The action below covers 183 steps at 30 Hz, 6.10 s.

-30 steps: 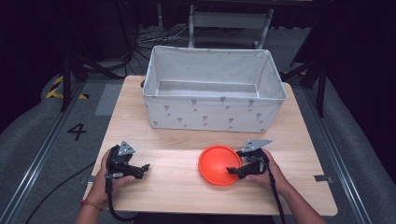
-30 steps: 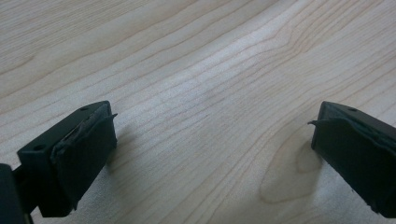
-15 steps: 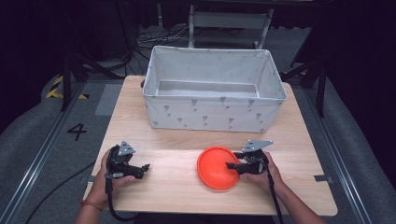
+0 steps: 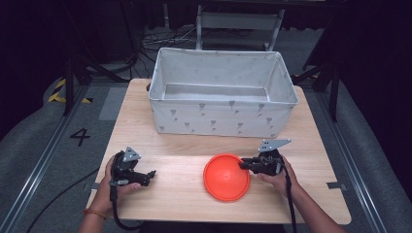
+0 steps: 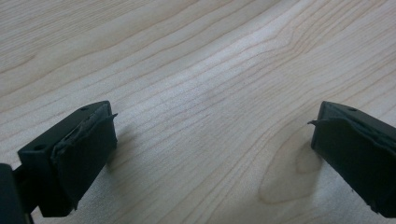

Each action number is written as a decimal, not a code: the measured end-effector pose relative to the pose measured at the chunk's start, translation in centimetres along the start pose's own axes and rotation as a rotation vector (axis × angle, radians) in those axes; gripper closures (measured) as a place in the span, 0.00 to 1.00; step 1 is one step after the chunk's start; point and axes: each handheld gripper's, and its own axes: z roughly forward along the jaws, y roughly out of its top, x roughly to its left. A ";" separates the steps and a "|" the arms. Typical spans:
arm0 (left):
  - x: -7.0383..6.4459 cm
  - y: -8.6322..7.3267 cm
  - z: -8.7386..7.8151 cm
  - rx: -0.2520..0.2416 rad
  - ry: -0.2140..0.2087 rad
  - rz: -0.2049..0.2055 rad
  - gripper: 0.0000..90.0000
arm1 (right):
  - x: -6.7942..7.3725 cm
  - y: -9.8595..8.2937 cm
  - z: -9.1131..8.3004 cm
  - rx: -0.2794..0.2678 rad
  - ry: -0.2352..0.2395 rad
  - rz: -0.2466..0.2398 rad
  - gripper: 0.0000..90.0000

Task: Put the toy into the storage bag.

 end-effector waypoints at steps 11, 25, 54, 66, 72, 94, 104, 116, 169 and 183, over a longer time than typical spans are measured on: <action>0.0 0.0 0.0 0.000 0.001 -0.001 0.01 | 2.8 2.0 -3.1 -0.053 -0.009 -0.151 0.92; 0.0 0.0 0.0 0.000 0.001 -0.002 0.01 | 2.6 2.9 -7.2 -0.097 -0.058 -0.195 0.92; 0.0 0.0 0.0 0.000 -0.001 -0.001 0.01 | 3.2 4.6 -16.2 -0.117 -0.194 -0.268 0.92; 0.0 0.0 0.0 0.000 0.000 0.000 0.01 | 3.4 7.3 -19.3 -0.136 -0.265 -0.297 0.92; 0.0 0.0 0.0 0.000 0.000 0.000 0.01 | 3.9 9.4 -20.3 -0.128 -0.283 -0.330 0.92; 0.0 0.0 0.0 0.000 0.000 0.000 0.01 | 2.4 18.1 -23.4 -0.137 -0.355 -0.371 0.92; 0.1 0.1 0.0 0.002 -0.004 0.003 0.00 | -0.6 21.5 -22.8 -0.127 -0.419 -0.335 0.92; 0.2 0.4 0.3 0.001 -0.023 0.017 0.00 | -5.4 23.7 -20.9 -0.111 -0.483 -0.299 0.92; 0.0 0.2 0.1 0.005 -0.008 0.002 0.01 | -10.6 24.1 -4.9 0.705 -0.132 -0.545 0.91; -0.1 0.1 0.1 0.004 -0.006 -0.002 0.01 | -11.3 22.8 -3.6 0.755 -0.125 -0.487 0.90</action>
